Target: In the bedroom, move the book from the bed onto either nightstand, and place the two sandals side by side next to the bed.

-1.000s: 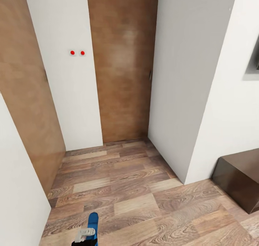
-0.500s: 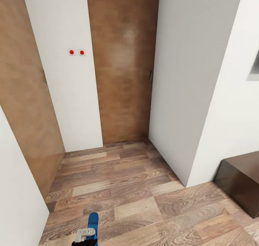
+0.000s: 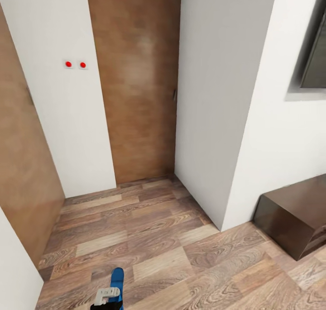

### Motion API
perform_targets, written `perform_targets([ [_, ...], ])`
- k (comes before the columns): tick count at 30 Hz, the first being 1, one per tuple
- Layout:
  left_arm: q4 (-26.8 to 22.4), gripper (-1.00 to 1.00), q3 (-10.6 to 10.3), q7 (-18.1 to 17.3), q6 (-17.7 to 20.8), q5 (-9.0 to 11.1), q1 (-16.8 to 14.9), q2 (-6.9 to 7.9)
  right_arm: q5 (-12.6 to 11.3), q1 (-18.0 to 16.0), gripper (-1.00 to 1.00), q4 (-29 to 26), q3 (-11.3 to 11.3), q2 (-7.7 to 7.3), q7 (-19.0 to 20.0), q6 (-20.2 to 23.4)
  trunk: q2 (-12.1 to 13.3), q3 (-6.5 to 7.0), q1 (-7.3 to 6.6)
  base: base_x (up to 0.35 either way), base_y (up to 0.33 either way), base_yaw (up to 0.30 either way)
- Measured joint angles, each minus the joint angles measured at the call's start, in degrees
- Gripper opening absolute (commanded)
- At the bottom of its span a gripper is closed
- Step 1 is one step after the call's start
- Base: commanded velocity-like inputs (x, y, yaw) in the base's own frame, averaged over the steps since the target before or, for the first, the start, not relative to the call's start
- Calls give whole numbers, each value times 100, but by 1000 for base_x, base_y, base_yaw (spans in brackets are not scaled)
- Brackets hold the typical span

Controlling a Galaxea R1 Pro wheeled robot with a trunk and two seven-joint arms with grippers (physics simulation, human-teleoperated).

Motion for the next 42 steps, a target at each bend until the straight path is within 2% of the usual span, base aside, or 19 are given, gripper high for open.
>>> perform_targets([
  [33,0,-100,9,0,-3,7,0,5,0,0,100,0,0,0,-2,0,0,0,0,0,0,-292],
  [42,-3,-100,17,-7,-3,23,3,12,0,-2,100,2,2,0,-2,0,0,0,0,0,0,-62],
])
